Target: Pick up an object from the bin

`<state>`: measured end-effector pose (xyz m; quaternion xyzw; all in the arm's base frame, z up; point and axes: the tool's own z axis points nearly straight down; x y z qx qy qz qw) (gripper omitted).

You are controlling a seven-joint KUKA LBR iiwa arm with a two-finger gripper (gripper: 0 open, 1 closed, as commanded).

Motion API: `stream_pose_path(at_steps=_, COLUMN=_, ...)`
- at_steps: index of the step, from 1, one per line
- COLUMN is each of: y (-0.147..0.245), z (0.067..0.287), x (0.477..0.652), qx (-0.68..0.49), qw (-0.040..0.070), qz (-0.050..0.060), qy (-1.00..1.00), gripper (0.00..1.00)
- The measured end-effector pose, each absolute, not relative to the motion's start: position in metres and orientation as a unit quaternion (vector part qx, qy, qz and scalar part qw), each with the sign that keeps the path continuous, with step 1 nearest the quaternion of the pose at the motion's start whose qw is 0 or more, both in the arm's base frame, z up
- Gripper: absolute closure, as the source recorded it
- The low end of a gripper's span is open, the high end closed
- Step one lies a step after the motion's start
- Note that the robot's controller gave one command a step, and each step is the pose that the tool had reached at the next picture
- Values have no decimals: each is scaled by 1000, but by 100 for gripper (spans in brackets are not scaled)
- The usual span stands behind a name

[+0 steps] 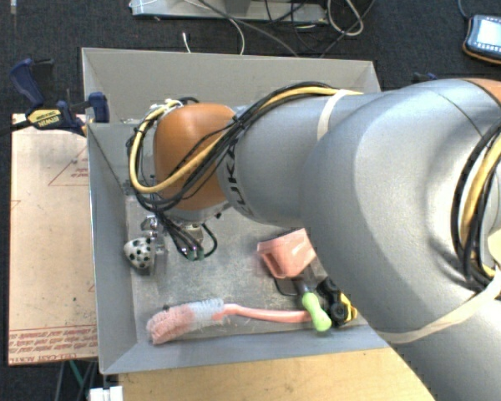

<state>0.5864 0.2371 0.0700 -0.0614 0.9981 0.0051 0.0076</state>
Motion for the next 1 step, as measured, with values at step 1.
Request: stream_pose_path(at_steps=1, y=233, z=72, x=574, qx=-56, qw=6, qz=5, qy=998, gripper=100)
